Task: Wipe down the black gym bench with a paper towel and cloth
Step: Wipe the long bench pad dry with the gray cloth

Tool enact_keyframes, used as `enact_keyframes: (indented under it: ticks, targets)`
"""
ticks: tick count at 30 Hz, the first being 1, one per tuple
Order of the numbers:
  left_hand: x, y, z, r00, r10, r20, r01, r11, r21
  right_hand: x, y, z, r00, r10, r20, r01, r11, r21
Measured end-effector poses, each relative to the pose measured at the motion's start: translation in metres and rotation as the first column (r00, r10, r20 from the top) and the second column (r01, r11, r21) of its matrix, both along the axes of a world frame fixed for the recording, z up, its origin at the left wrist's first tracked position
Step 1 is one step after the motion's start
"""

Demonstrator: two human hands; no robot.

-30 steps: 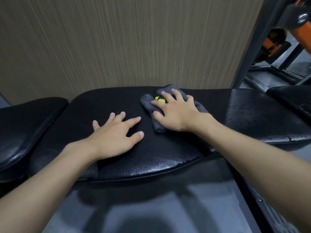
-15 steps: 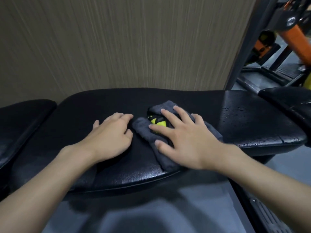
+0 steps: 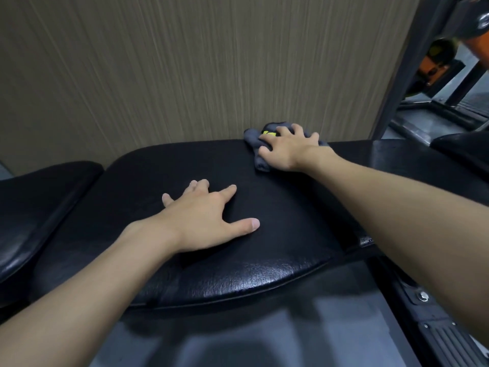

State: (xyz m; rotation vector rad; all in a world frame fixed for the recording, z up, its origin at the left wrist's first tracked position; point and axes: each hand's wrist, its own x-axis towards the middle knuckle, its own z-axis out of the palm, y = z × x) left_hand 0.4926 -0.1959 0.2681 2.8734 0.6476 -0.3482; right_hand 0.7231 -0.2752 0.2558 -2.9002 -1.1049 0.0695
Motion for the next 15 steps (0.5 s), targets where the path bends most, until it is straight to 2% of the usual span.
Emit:
enact_keyframes:
  ticks: [5,12,15]
  targets:
    - [0.0,0.0,-0.001,1.0,0.003,0.003,-0.003,1.0,0.009,-0.043,-0.041,-0.006,0.994,0.102,0.046,-0.103,0.995,0.019]
    - [-0.001,-0.004,-0.005,1.0,0.008,-0.005,-0.008,1.0,0.027,-0.132,-0.128,-0.008,0.955,0.23,0.187,-0.235,0.972,0.008]
    - [0.005,-0.008,0.004,1.0,-0.004,-0.003,0.004,0.999,0.047,-0.141,-0.135,-0.008,0.956,0.235,0.174,-0.244,0.969,0.03]
